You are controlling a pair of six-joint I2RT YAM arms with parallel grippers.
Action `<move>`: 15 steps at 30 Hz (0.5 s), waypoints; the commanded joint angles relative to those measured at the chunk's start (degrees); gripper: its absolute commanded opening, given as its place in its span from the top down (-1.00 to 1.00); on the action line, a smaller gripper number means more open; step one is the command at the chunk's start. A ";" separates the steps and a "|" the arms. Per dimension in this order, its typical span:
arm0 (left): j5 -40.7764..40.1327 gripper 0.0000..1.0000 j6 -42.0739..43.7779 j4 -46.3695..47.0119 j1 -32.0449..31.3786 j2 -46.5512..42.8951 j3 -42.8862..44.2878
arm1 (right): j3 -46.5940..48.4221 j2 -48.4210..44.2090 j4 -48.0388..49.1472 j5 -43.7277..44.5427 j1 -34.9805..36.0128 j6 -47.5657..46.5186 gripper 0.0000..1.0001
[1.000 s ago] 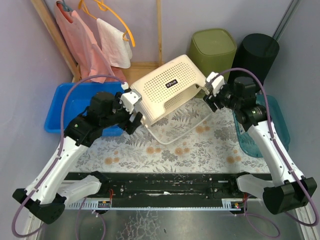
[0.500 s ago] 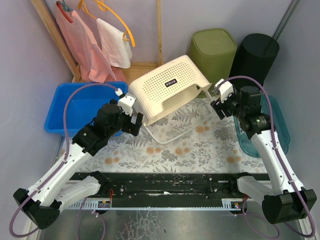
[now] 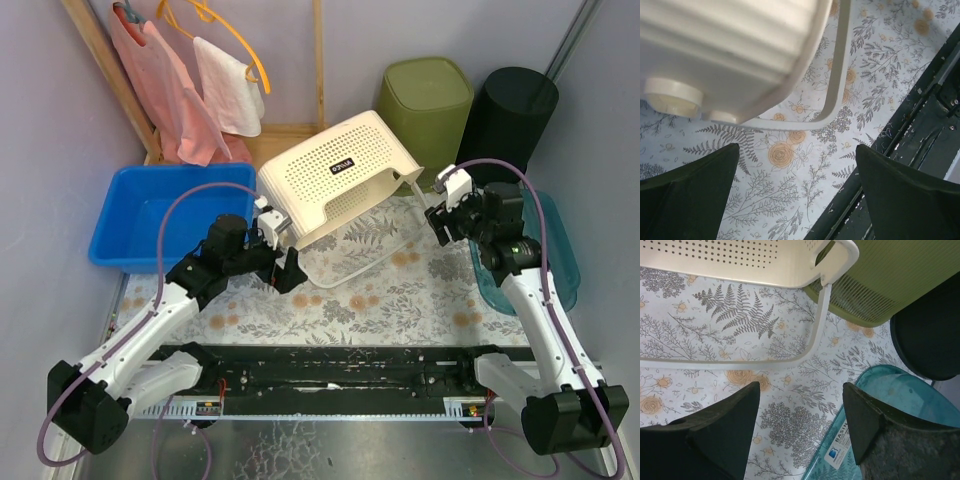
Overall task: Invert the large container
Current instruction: Adjust the container at the center of the board.
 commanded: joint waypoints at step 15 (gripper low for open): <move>-8.19 -0.99 10.44 14.70 0.29 2.30 -3.14 | 0.61 -2.56 1.64 -2.95 -1.86 1.17 -0.48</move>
